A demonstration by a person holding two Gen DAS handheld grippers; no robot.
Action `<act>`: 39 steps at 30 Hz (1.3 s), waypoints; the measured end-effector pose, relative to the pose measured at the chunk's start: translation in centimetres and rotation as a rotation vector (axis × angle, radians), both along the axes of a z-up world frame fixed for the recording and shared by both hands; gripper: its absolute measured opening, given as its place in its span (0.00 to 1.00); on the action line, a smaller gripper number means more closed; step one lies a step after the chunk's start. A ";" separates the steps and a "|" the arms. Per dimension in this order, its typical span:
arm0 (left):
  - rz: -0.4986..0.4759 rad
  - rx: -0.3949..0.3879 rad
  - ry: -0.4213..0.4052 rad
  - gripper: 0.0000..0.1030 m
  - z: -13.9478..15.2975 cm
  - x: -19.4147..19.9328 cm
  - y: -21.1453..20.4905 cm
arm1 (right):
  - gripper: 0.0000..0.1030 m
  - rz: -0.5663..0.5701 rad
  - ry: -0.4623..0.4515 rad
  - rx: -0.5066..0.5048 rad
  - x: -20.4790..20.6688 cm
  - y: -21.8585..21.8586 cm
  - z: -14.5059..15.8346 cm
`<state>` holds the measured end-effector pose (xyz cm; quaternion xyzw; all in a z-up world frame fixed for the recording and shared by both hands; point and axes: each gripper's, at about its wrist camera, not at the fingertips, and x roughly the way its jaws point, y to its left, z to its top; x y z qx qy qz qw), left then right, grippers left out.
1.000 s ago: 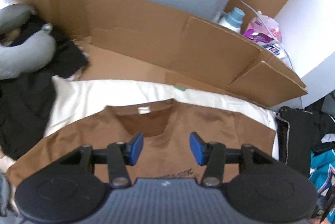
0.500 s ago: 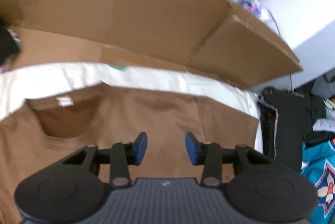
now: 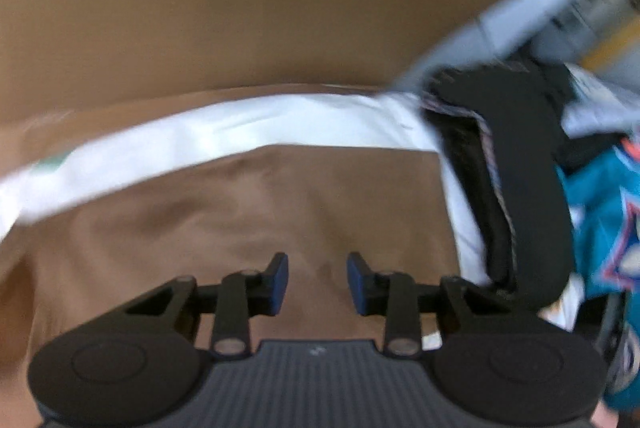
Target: Fold clothes
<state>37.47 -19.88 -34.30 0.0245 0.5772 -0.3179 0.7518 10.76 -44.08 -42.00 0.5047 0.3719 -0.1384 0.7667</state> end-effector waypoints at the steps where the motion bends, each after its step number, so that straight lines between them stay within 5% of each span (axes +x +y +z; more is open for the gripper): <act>1: -0.052 0.015 -0.016 0.33 -0.3 0.4 -1.0 | 0.42 -0.023 -0.001 0.009 -0.1 0.1 -0.2; 12: -0.395 0.115 -0.138 0.33 -2.2 4.0 -8.3 | 0.42 -0.240 0.098 0.088 1.4 2.1 -0.1; 19: -0.474 0.145 -0.163 0.33 -1.5 6.0 -11.4 | 0.43 -0.334 0.239 0.103 4.3 3.3 0.4; 22: -0.520 0.131 -0.154 0.33 -1.3 6.3 -12.7 | 0.33 -0.348 0.233 0.095 4.9 3.9 0.5; 24: -0.553 0.111 -0.132 0.38 -1.4 6.4 -13.6 | 0.13 -0.342 0.218 0.079 4.9 4.3 0.4; 29: -0.667 0.102 -0.122 0.44 -2.5 5.3 -16.1 | 0.10 -0.325 0.181 0.036 4.9 5.4 0.1; 39: -0.744 0.092 -0.104 0.43 -4.8 4.0 -18.6 | 0.09 -0.289 0.125 -0.037 5.1 7.8 -0.4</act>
